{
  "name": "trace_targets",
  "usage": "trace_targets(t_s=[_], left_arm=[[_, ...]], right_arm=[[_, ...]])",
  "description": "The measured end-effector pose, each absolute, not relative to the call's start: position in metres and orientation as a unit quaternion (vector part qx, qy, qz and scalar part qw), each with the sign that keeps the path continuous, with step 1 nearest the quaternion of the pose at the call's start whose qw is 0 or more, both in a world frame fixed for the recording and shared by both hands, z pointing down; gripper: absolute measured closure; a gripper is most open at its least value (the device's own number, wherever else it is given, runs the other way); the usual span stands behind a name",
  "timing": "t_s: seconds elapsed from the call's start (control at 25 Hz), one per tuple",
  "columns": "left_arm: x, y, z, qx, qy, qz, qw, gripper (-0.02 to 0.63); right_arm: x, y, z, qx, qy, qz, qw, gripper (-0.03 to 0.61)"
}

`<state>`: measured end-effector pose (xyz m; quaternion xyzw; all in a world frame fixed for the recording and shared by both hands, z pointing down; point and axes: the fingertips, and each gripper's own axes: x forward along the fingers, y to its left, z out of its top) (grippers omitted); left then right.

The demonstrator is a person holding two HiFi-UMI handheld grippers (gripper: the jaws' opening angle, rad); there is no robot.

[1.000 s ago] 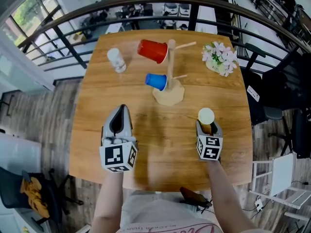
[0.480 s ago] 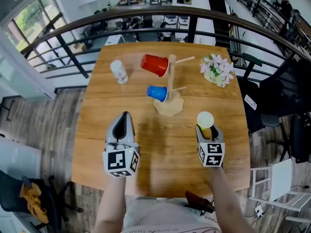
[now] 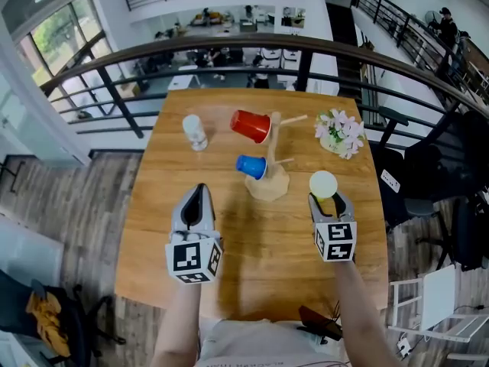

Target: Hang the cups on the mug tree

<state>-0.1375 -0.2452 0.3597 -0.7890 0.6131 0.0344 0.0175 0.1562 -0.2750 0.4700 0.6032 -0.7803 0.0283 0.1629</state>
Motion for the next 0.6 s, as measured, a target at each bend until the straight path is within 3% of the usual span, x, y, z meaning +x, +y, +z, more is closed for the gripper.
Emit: trace_targets(t_s=[0.28, 0.6], left_arm=[[-0.141, -0.248, 0.35, -0.787, 0.616, 0.04, 0.023, 0.6], [-0.145, -0.251, 0.352, -0.785, 0.617, 0.041, 0.022, 0.6]], right_arm=[[0.152, -0.302, 0.429, 0.596, -0.783, -0.027, 0.177, 0.339], [0.149, -0.343, 0.378, 0.585, -0.761, -0.122, 0.252, 0.339]])
